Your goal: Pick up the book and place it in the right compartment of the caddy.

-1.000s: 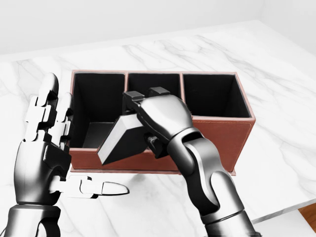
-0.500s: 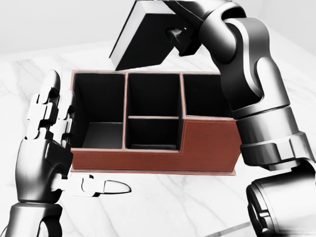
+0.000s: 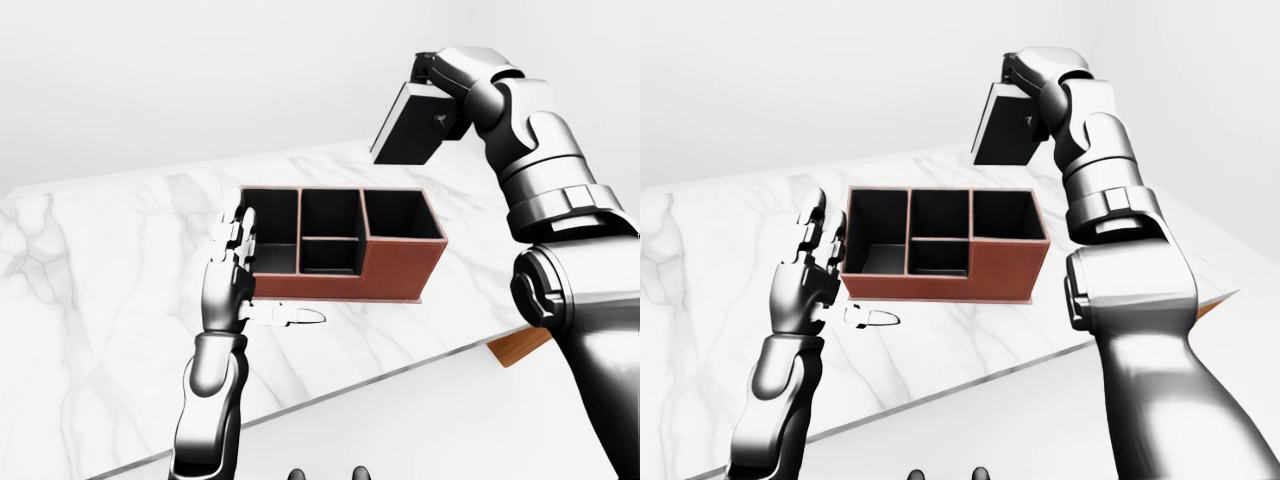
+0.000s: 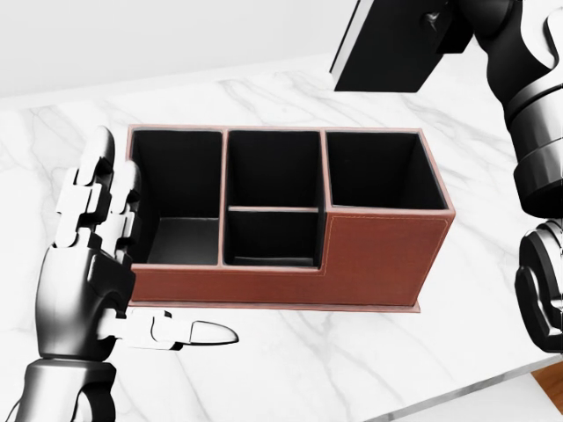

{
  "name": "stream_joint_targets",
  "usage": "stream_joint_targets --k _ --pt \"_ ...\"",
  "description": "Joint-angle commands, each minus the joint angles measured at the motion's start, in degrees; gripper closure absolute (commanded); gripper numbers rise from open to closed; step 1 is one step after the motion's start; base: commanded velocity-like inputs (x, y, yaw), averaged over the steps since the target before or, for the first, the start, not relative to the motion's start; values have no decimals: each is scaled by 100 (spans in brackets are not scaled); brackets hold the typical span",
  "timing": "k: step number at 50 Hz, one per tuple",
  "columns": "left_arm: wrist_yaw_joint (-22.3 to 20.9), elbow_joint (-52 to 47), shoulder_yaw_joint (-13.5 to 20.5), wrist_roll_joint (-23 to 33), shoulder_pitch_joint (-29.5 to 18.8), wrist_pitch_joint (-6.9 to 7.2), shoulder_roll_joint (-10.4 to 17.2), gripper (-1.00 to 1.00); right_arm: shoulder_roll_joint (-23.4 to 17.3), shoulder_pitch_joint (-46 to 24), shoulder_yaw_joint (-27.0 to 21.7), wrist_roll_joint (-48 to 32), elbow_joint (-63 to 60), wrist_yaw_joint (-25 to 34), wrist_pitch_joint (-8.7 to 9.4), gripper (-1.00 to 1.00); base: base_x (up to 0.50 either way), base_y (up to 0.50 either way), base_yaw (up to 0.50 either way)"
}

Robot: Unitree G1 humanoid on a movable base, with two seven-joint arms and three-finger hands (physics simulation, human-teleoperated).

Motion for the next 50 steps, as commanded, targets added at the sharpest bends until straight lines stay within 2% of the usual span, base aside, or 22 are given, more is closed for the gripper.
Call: stream_joint_targets --k 1,19,50 --pt "9 50 -30 31 -23 0 -12 -100 -317 -184 -203 -229 404 25 0 100 0 0 0" --pt "21 -82 -52 51 -105 0 -19 -100 -454 65 -277 -263 329 378 0 100 0 0 0" --pt "-7 3 -54 79 -53 0 -9 -100 -234 340 -218 -296 291 409 0 100 0 0 0"
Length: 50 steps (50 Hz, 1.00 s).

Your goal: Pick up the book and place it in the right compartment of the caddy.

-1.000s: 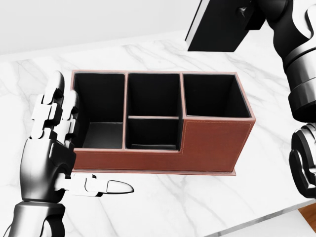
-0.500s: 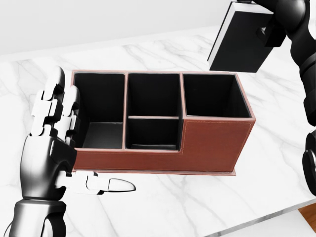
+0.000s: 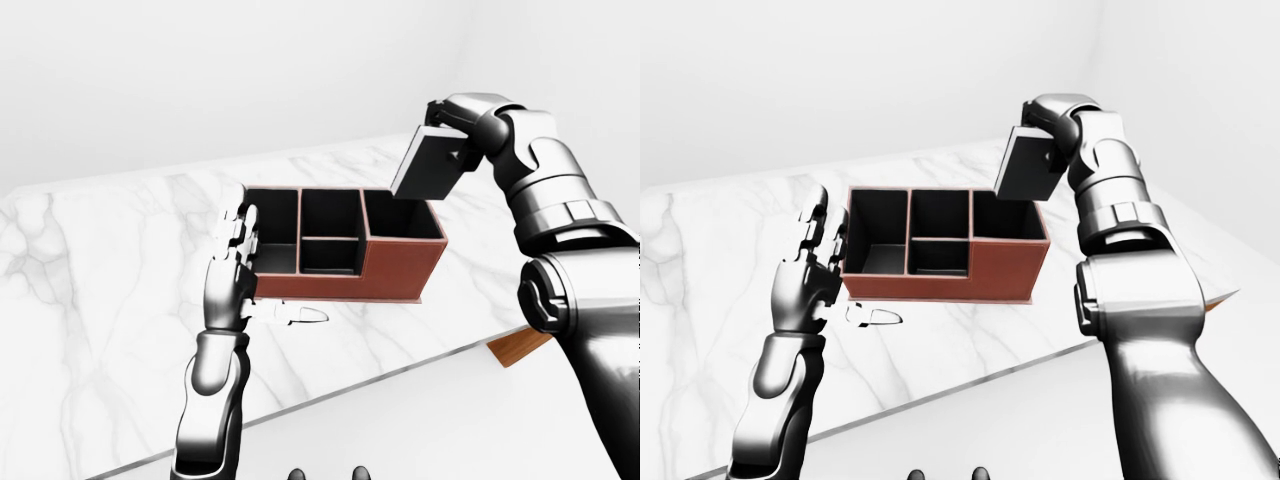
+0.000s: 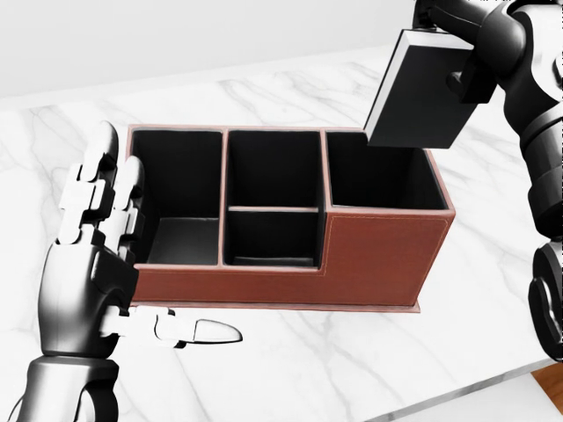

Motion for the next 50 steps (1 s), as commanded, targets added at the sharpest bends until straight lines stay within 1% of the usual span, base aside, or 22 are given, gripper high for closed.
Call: stream_joint_targets --k 1,19,30,39,50 --pt "-6 8 12 4 -9 0 4 -100 30 6 -177 87 -166 -113 0 100 0 0 0" --pt "-6 -88 -24 29 -31 0 -3 -100 96 62 -165 85 -212 -68 0 100 0 0 0" --pt "-16 -115 -17 31 -37 0 0 -100 193 29 -144 85 -214 -39 0 100 0 0 0" --pt "-25 -34 -19 31 12 0 -3 -100 336 95 -107 68 -226 -41 0 100 0 0 0" --pt "-24 -29 -8 20 25 0 1 -100 407 191 -80 43 -192 -106 0 100 0 0 0"
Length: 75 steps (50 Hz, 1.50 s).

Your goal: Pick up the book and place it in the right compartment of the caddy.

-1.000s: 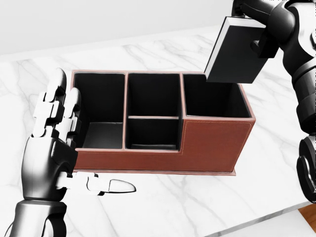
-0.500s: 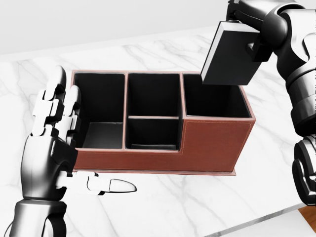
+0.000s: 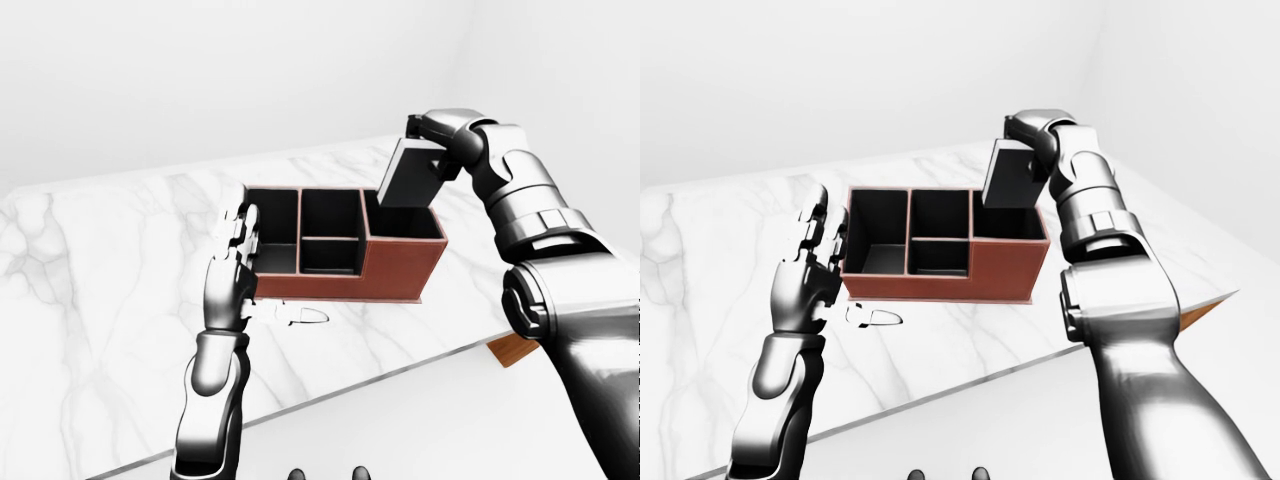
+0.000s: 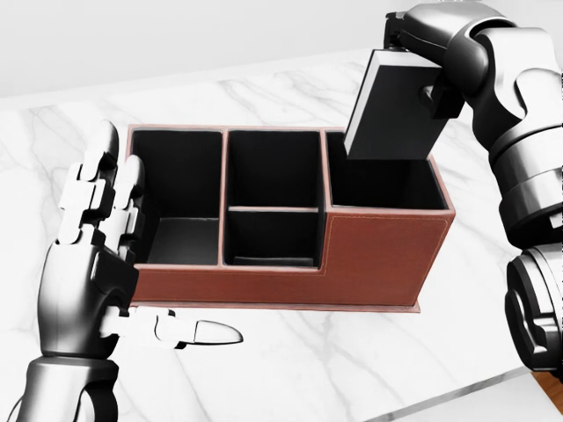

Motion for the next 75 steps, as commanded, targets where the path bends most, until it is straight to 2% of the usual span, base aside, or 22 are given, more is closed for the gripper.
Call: stream_joint_targets --k 1,47,75 --pt "3 9 3 -3 17 0 -1 -100 74 18 -150 48 -115 -178 0 100 0 0 0" --pt "-15 46 12 -8 8 0 5 -100 258 552 -69 -75 5 -479 0 100 0 0 0" --pt "-11 52 2 2 -32 0 -1 -100 270 548 -57 -131 113 -503 0 100 0 0 0"
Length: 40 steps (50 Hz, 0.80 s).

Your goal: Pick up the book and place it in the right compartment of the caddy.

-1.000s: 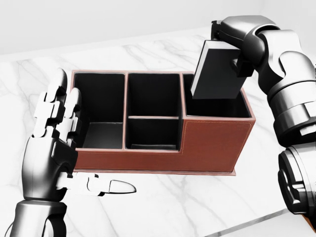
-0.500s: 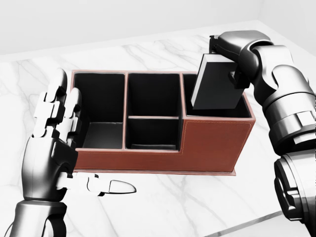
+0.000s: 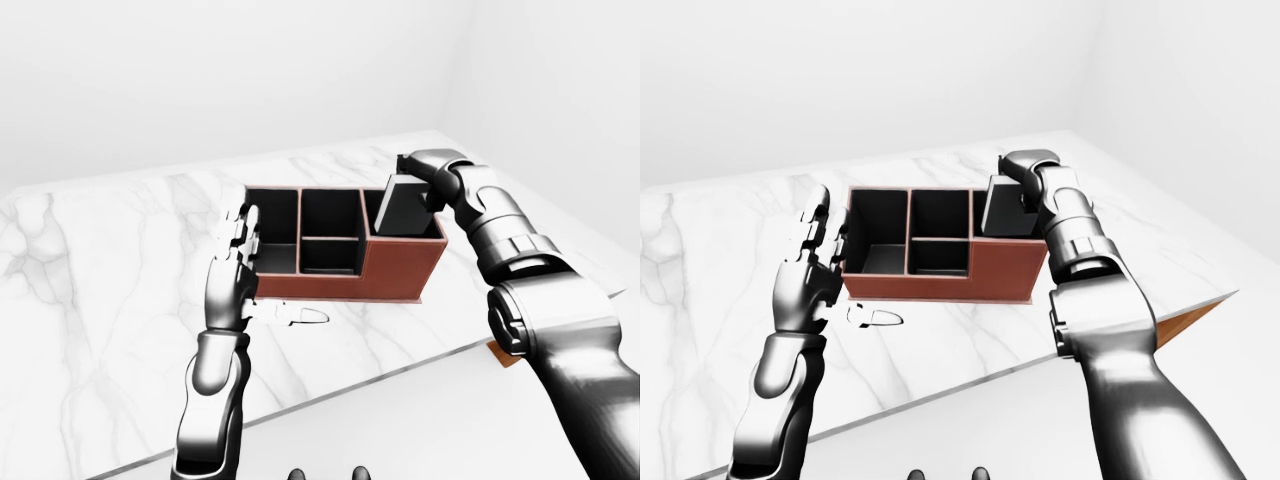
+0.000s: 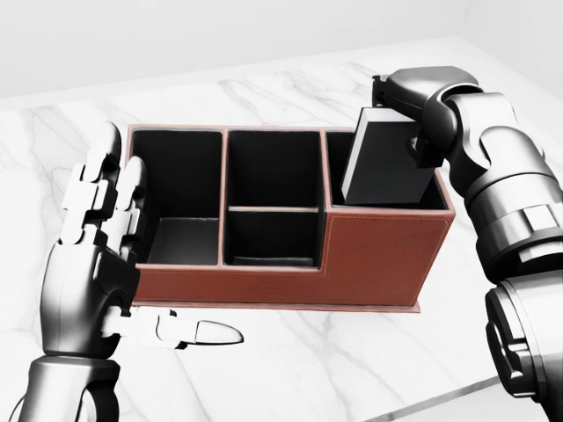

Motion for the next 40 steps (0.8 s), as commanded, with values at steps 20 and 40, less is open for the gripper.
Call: stream_joint_targets --k 20,40 --pt "-6 42 0 -6 -3 0 -4 -100 42 -148 -153 6 65 -187 0 100 0 0 0" --pt "-1 8 -21 2 7 0 -7 -100 146 -129 -172 18 273 -350 0 100 0 0 0"
